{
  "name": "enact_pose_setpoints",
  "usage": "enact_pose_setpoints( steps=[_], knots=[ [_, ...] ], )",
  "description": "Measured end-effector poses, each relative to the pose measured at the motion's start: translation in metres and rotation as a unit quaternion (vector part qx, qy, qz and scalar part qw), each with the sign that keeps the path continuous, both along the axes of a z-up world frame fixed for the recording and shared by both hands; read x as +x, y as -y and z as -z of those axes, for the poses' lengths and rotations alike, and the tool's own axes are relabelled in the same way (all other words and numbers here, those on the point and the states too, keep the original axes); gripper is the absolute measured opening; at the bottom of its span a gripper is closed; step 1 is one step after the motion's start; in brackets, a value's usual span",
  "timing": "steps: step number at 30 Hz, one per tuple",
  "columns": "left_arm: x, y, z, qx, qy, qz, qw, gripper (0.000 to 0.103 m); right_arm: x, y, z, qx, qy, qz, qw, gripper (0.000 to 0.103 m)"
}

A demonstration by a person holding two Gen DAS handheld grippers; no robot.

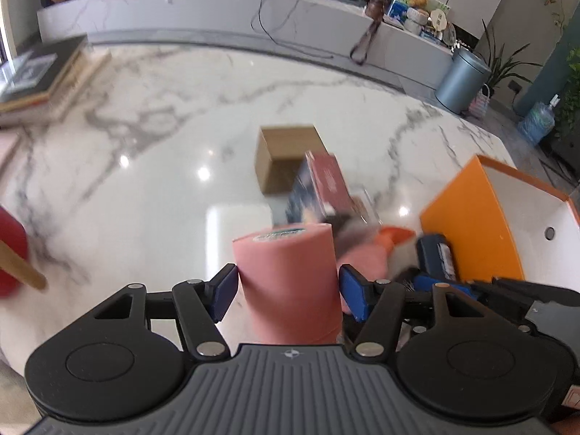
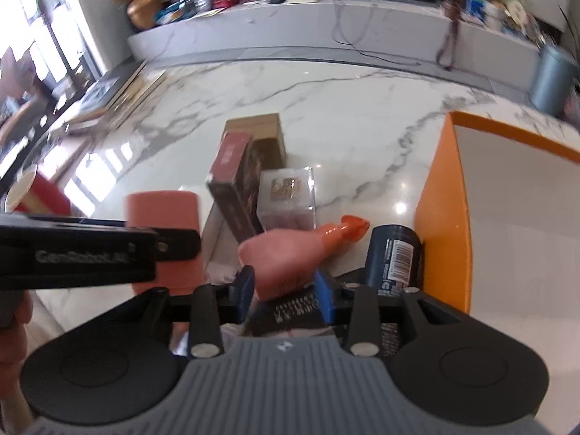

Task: Organize rigid objects
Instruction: 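Close the left gripper on the pink cup while the right gripper grasps the pink pump bottle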

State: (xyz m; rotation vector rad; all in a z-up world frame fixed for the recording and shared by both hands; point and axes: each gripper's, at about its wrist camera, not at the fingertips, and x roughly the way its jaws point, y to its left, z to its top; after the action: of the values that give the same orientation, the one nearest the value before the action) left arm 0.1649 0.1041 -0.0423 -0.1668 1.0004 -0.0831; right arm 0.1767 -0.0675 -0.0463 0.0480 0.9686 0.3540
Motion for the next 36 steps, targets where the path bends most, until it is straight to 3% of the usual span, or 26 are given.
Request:
enact_pose_setpoints(
  steps=[2, 6, 9, 11, 18, 25, 32, 34, 36],
  knots=[
    [0.005, -0.005, -0.002, 0.013, 0.005, -0.003, 0.9999, 0.07, 0.007, -0.003, 0.001, 0.009, -0.015, 0.018, 1.0, 0.041],
    [0.009, -0.011, 0.001, 0.001, 0.012, -0.002, 0.9999, 0.07, 0.023, -0.003, 0.008, 0.024, -0.049, 0.073, 0.996, 0.046],
    [0.009, -0.013, 0.004, -0.004, 0.02, 0.001, 0.9998, 0.07, 0.032, 0.001, 0.017, 0.047, -0.083, 0.109, 0.99, 0.058],
    [0.012, -0.017, 0.011, -0.01, 0.008, -0.007, 0.9999, 0.069, 0.036, 0.004, 0.019, 0.063, -0.087, 0.12, 0.987, 0.061],
    [0.014, -0.027, 0.017, -0.026, 0.002, -0.023, 0.9994, 0.068, 0.047, 0.001, 0.029, 0.088, -0.1, 0.13, 0.982, 0.066],
    [0.014, -0.038, 0.027, -0.036, -0.022, -0.051, 0.9978, 0.066, 0.054, -0.012, 0.032, 0.069, -0.081, 0.118, 0.987, 0.07],
    [0.013, -0.042, 0.031, -0.051, -0.028, -0.058, 0.9966, 0.062, 0.059, -0.014, 0.034, 0.078, -0.088, 0.087, 0.989, 0.061],
    [0.012, -0.042, 0.03, -0.056, -0.025, -0.055, 0.9966, 0.062, 0.056, -0.011, 0.028, 0.077, -0.078, 0.075, 0.991, 0.046],
    [0.011, -0.04, 0.029, -0.06, -0.022, -0.05, 0.9967, 0.062, 0.057, -0.009, 0.019, 0.072, -0.078, 0.058, 0.993, 0.044]
  ],
)
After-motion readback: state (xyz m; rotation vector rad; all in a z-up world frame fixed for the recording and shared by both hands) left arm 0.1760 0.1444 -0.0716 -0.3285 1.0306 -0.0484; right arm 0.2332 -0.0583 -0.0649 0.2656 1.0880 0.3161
